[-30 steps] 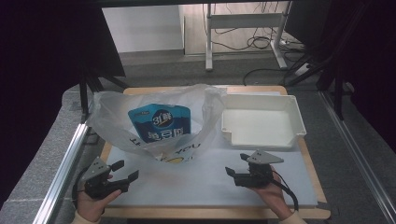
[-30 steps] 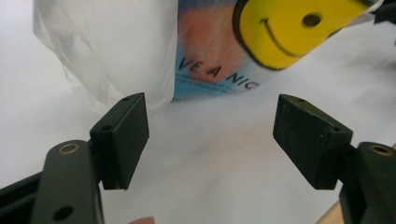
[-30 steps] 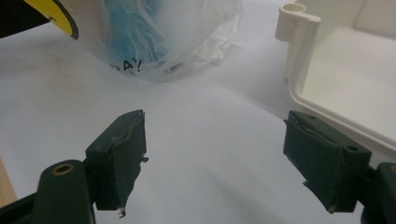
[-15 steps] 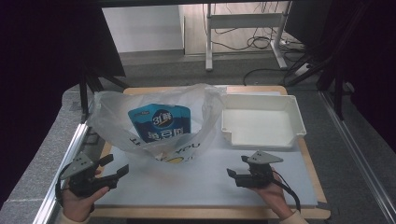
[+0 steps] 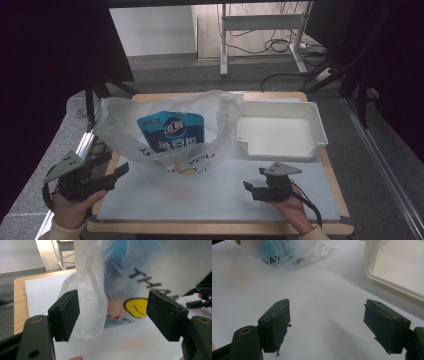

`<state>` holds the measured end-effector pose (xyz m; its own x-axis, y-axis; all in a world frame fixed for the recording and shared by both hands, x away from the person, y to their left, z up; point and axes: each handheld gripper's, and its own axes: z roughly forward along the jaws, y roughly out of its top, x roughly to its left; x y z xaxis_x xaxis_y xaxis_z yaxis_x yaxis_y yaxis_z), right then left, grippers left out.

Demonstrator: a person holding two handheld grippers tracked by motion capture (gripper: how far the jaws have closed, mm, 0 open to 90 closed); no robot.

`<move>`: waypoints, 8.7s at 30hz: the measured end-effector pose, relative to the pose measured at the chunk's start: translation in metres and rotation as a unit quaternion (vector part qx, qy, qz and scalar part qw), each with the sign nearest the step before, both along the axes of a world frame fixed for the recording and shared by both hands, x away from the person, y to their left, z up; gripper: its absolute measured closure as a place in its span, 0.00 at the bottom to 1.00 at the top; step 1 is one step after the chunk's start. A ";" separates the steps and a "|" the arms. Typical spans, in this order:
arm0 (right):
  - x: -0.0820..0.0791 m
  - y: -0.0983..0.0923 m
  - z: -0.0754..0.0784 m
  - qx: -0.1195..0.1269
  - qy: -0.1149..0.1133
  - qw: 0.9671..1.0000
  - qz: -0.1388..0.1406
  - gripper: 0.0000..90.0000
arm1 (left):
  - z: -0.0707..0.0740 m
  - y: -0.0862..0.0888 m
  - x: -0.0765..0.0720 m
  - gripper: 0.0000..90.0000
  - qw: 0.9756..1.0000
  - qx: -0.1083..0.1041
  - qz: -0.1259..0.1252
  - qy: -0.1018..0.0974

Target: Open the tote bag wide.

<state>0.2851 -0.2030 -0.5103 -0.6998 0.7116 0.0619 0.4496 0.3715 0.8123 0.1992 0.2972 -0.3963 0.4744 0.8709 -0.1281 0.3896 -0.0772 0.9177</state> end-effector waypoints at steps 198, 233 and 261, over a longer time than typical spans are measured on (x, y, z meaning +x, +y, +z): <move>0.061 0.094 -0.021 -0.083 0.032 0.993 0.081 0.98 | -0.150 -0.016 0.073 1.00 0.977 0.074 -0.011 0.199; 0.045 0.066 0.006 -0.006 0.002 0.997 0.073 0.46 | -0.111 0.004 0.043 0.29 0.994 -0.009 0.001 0.107; 0.035 0.035 0.080 0.063 -0.078 0.994 0.036 0.42 | -0.032 0.015 0.044 0.37 0.998 -0.037 0.018 0.041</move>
<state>0.3202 -0.1683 -0.4302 -0.7568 0.6527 0.0345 0.2908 0.2890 0.9121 0.2435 0.3125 -0.4281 0.4287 0.8736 -0.2302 0.4651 0.0051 0.8853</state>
